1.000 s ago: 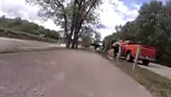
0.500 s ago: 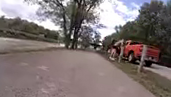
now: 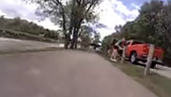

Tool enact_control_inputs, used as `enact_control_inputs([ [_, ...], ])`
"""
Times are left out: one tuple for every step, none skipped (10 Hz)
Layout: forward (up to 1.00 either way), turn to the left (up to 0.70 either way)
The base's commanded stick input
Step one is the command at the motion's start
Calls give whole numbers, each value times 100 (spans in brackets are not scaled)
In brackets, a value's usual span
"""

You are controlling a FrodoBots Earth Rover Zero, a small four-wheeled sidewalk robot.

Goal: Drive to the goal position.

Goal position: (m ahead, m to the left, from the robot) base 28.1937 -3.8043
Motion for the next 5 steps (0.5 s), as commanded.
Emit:
enact_control_inputs([
  [100, 0],
  [100, 0],
  [100, 0],
  [100, 0],
  [100, 0],
])
